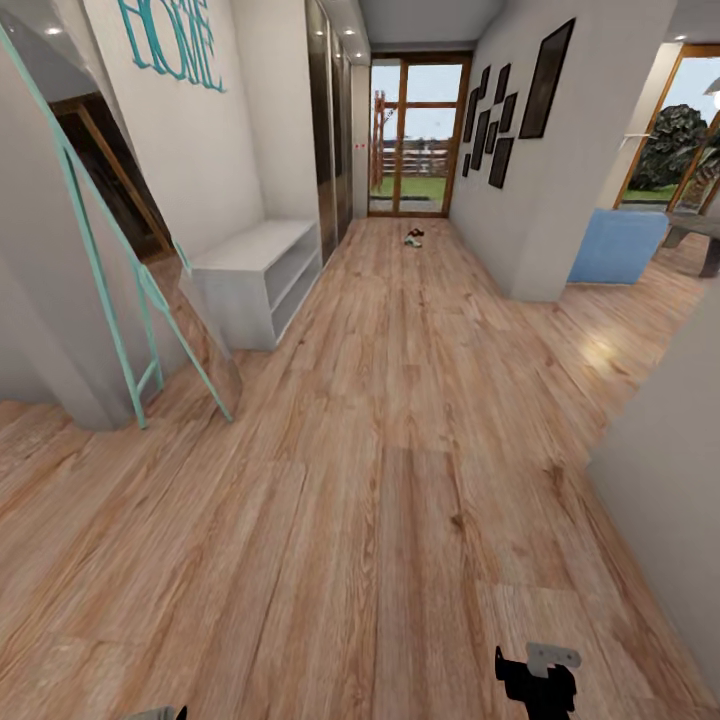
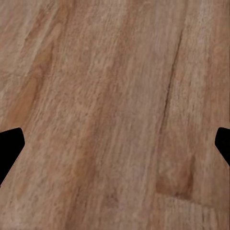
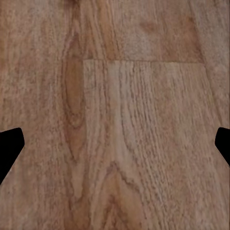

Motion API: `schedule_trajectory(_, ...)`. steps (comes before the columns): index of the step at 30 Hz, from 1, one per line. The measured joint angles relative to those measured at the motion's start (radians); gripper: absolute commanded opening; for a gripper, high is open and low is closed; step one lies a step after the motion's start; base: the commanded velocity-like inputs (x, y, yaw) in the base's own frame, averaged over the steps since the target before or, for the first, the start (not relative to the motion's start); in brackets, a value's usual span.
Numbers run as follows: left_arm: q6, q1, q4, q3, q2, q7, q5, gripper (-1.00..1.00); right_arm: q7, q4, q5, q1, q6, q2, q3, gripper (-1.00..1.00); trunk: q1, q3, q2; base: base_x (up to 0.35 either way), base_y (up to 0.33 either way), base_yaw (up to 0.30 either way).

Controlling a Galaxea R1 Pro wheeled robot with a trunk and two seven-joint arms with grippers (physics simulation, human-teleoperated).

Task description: Pick up the two gym shoes and the two sandals from the corridor floor and place them onto the hallstand (shoe rack) in the corridor, making sure they are on the rack and not on the floor. Arrange them so the two gym shoes are next to each other and the two sandals are next to each other.

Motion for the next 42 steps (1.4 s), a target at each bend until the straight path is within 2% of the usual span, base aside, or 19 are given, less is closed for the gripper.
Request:
schedule_trajectory(23,0.0,0.0,0.0,0.001,0.0,0.0,0.0,1.0,0.001,0.0,0.0,0.0,0.0,-0.002,0.0,1.0,0.0,0.0,0.0,0.338,0.0,-0.001)
schedule_trajectory(42,0.0,0.0,0.0,0.001,0.001,0.0,0.0,1.0,0.003,0.0,0.001,0.0,0.0,-0.001,0.0,1.0,0.0,0.0,0.0,0.338,0.0,-0.162)
